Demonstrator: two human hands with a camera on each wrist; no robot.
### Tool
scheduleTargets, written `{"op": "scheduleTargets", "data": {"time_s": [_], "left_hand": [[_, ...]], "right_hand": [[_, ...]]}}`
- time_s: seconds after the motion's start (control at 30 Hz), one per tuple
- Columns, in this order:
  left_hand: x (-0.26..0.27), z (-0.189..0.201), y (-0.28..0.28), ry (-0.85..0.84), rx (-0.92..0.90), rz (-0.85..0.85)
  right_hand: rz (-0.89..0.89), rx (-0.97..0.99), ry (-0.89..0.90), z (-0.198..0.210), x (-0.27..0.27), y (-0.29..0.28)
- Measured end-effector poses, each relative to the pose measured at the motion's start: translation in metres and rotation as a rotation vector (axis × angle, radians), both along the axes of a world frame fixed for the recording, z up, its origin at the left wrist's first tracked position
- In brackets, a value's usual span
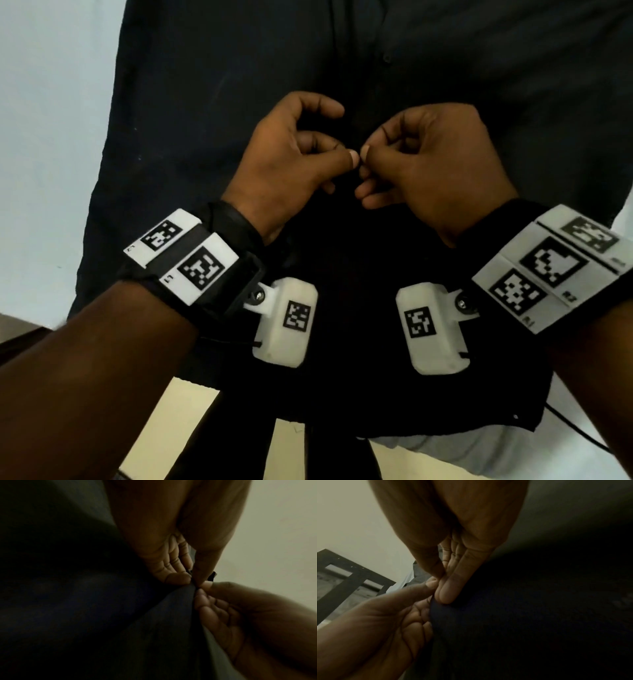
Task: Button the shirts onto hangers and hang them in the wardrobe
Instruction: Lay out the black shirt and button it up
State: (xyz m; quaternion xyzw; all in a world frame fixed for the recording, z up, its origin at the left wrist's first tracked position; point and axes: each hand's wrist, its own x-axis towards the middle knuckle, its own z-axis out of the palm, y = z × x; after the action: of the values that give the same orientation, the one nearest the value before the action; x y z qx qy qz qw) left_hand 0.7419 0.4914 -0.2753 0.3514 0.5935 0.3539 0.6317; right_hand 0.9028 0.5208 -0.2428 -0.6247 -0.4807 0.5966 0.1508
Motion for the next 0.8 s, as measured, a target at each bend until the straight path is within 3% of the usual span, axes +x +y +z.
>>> {"op": "scheduleTargets", "data": {"time_s": [0.23,0.4,0.47,0.63,0.8], "left_hand": [[0.006,0.0,0.004,-0.037,0.01,0.022],[-0.003,-0.005,0.0,-0.215,0.009,0.018],[-0.006,-0.006,0.002,-0.213,0.003,-0.003],[0.003,0.004,0.014,0.101,0.052,-0.139],[0.007,0.008,-0.013,0.42,-0.068,-0.276]], "right_hand": [[0.021,0.049,-0.039,0.001,0.001,-0.004],[-0.175,-0.213,0.192,0.004,0.004,-0.003],[-0.184,-0.276,0.23,0.004,0.006,-0.001],[-0.179,-0.331,0.245,-0.003,0.012,0.001],[-0.177,-0.221,0.119,-0.008,0.009,-0.002]]}}
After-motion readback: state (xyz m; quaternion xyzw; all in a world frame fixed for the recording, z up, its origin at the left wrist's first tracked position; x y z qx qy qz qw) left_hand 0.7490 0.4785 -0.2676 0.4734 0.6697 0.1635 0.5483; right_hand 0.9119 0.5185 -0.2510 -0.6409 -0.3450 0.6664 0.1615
